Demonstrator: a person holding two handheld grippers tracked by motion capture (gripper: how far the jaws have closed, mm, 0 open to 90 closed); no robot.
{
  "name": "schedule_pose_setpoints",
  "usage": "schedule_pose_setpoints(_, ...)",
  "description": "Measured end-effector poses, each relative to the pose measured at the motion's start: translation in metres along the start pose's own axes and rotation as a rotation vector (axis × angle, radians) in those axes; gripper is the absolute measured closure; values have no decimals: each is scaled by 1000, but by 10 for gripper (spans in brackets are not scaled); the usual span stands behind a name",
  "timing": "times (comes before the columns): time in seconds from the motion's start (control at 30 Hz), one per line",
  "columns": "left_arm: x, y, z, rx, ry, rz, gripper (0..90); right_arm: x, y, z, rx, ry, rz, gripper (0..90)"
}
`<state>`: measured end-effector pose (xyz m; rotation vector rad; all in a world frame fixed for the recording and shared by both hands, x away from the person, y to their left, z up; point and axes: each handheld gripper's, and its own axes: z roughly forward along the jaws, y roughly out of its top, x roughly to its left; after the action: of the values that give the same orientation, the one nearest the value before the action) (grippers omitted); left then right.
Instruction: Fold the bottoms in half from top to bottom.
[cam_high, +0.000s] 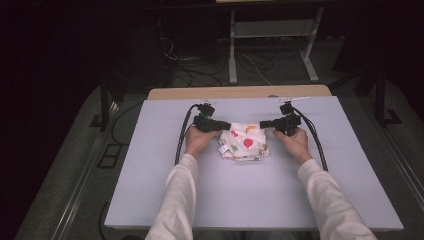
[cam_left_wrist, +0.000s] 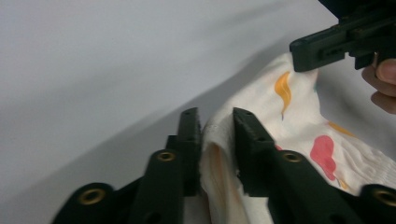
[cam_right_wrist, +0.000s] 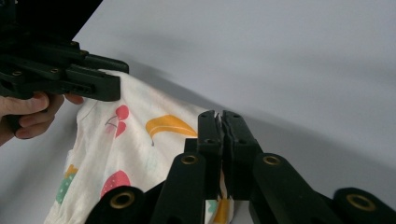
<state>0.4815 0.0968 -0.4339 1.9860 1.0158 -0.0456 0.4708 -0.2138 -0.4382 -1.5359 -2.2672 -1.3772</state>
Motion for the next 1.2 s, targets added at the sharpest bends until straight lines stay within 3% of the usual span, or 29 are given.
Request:
schedule_pose_setpoints(0.13,-2,-1,0,2,25,-3,551,2,-1,-5,-8,-18,-14,720)
schedule_pose_setpoints(0.27,-6,-3,-1,-20,88,-1,391,0,-3,-11,-28,-1,-13,602)
schedule_pose_setpoints(0.43,-5,-4,-6,-20,70,-8,242,-1,-4,-16,-51,9,-17,421)
schedule_pose_setpoints(0.53,-5,-3,-10,-37,70,-28,168,1,-4,-20,-74,17,-31,356)
schedule_pose_setpoints(0.77,-4,-2,-18,-34,73,-55,4,9,-1,-28,-94,-8,-72,158)
schedule_pose_setpoints(0.87,-4,-2,-23,-42,79,-49,0,11,-1,-30,-93,-22,-90,113)
schedule_pose_setpoints(0.97,-6,-3,-26,-50,79,-36,0,14,0,-32,-88,-51,-109,0)
schedule_pose_setpoints(1.1,-9,-2,-32,-61,82,-20,0,18,0,-36,-81,-100,-129,0)
schedule_pose_setpoints(1.2,-11,-1,-38,-75,85,-7,0,19,-1,-38,-66,-103,-136,0)
